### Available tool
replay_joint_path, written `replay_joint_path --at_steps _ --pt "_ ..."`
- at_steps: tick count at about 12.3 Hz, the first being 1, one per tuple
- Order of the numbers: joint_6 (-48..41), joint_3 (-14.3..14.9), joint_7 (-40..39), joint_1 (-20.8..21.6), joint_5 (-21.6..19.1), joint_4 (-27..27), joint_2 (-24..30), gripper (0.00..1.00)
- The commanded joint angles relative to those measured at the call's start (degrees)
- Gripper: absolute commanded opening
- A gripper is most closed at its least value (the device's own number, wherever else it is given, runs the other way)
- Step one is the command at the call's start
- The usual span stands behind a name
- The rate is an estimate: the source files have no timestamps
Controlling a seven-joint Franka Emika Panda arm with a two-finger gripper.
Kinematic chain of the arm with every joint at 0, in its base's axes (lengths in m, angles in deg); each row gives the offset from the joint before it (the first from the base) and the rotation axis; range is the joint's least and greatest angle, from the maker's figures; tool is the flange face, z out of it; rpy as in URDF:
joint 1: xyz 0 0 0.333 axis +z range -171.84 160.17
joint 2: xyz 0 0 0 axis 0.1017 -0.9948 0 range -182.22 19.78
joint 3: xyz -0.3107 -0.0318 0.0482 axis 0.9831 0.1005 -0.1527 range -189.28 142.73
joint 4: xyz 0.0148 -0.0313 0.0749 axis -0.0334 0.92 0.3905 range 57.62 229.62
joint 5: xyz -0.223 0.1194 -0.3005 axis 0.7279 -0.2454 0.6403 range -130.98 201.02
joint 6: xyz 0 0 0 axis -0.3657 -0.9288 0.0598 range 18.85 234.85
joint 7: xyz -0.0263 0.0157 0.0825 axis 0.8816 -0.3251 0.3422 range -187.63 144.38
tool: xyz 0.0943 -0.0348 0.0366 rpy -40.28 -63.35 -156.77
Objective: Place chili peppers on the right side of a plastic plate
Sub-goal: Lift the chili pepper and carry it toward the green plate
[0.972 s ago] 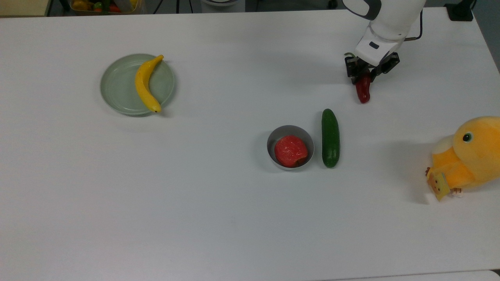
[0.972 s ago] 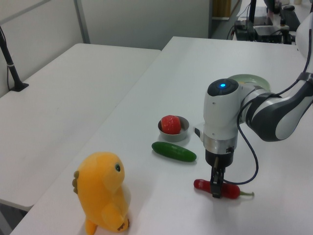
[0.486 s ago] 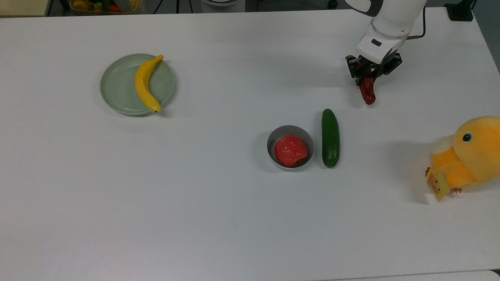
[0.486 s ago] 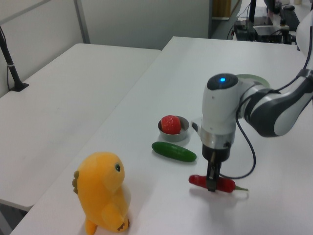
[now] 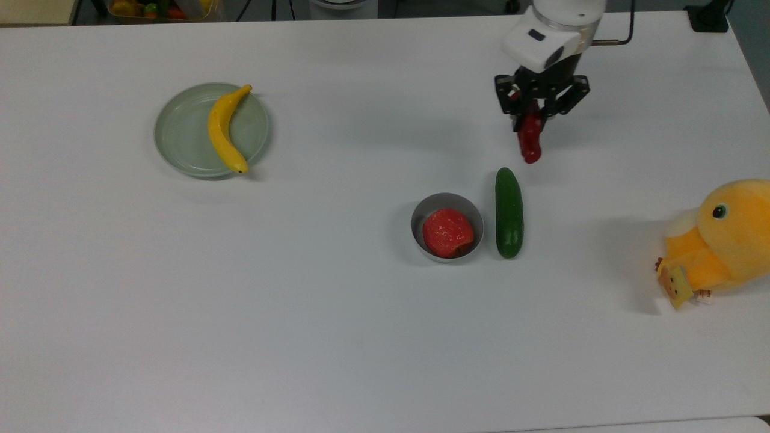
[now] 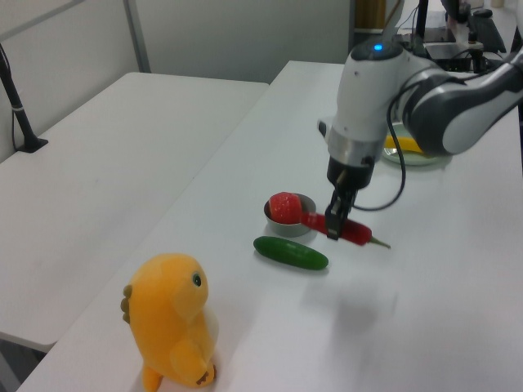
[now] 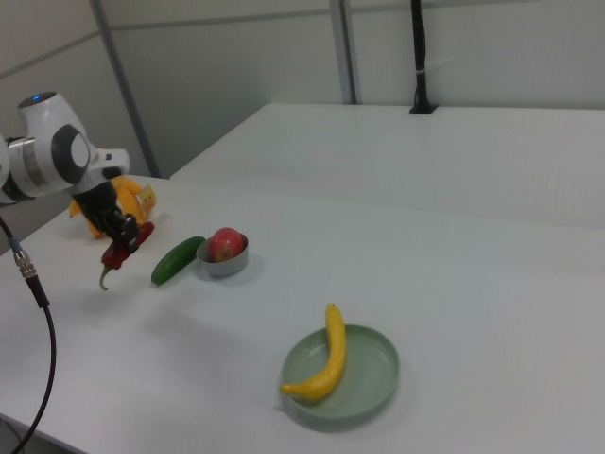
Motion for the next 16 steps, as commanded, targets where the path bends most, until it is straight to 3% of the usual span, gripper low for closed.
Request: replay_joint_path --at_steps 1,3,7,10,12,16 --pt "-0.85 2.93 -2.76 -2.23 -0.21 2.35 4.95 0.12" --pt "-0.76 4.68 -4.95 -5.39 -0.30 2.35 6.18 0.12" --pt "-0.76 12.76 -12.06 -7.86 -0.39 2.26 6.36 0.12" --pt "-1.37 15.32 -14.97 -8.91 -0.65 2.43 7.24 0.12" --pt "-4.52 17.25 -22.15 -9.97 -1.53 2.43 7.50 0.12" --pt "-5.42 24.90 -35.25 -13.03 -1.79 3.57 8.73 0.12"
